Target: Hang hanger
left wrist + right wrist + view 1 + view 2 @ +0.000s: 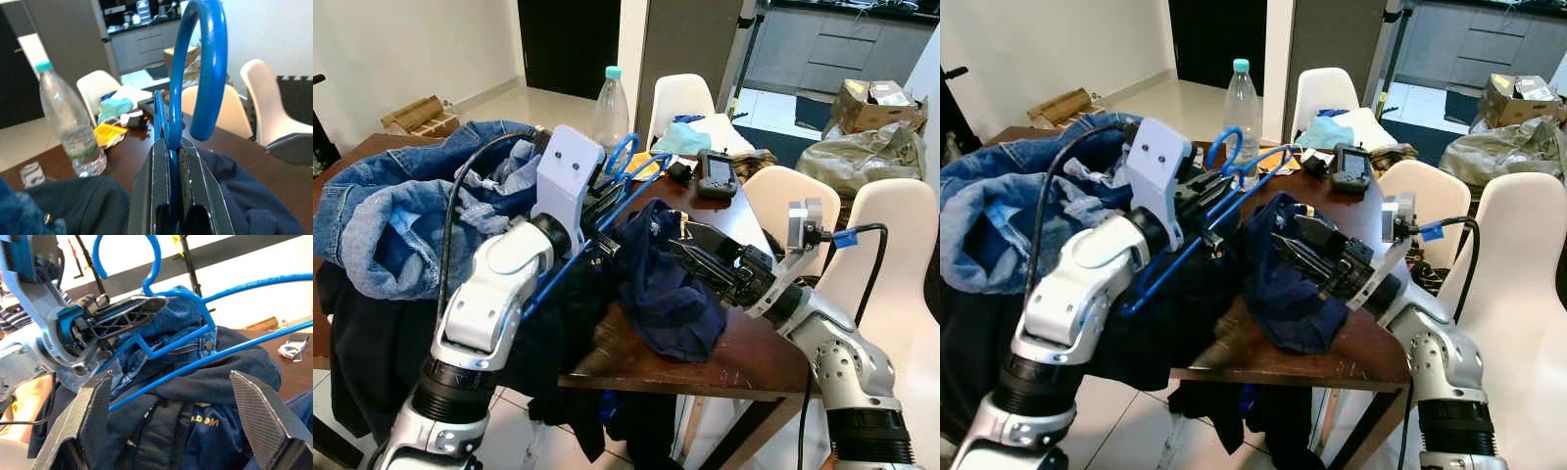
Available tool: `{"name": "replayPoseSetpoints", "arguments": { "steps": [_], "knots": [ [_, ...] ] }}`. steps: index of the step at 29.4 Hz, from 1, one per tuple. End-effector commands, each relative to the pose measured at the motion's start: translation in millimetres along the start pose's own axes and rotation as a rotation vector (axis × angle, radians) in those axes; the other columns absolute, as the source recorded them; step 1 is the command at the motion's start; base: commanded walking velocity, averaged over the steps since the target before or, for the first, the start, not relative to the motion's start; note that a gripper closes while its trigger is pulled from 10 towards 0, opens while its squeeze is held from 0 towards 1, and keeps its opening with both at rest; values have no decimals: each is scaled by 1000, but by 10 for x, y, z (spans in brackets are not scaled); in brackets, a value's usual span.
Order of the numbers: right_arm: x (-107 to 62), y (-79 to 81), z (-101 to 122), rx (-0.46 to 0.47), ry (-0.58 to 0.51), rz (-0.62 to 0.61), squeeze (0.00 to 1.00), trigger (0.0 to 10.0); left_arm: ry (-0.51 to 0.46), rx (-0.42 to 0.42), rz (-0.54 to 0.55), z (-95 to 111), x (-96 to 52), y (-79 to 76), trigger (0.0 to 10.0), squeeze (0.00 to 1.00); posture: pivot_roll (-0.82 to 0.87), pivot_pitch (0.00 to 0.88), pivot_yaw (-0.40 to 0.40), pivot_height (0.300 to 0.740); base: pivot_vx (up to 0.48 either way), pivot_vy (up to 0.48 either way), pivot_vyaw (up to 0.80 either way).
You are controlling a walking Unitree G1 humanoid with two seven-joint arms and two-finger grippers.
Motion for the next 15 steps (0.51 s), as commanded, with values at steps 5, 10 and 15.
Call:
{"name": "replayPoseSetpoints", "arguments": {
  "steps": [5, 10, 15],
  "knots": [
    [13, 24, 107, 25, -82, -1, 0, 10000, -13, -19, -40, 59, 13, -11, 10000, 0, 168, 0, -26, 740, 0, 0, 0],
    [28, 85, 121, 42, -89, 43, 0, 10000, -18, -34, -91, 64, 16, -112, 10000, 0, 162, 0, -24, 740, 0, 0, 0],
    [27, 144, 100, 41, -56, 91, 0, 10000, -22, -30, -100, 82, 12, -114, 10000, 0, 164, 0, -27, 740, 0, 0, 0]
  ]
}}
Point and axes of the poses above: a point about 5 cm out from each wrist's last joint towards the gripper, its own x axis pointing out of the wrist towards the gripper, its own z axis along the axis of the wrist's last joint, y = z × x, the point moved 1 cm from there along x, pointing out of the wrist towards the gripper, and after that the axes turned 4 degrees about x, right-handed, at the moved point
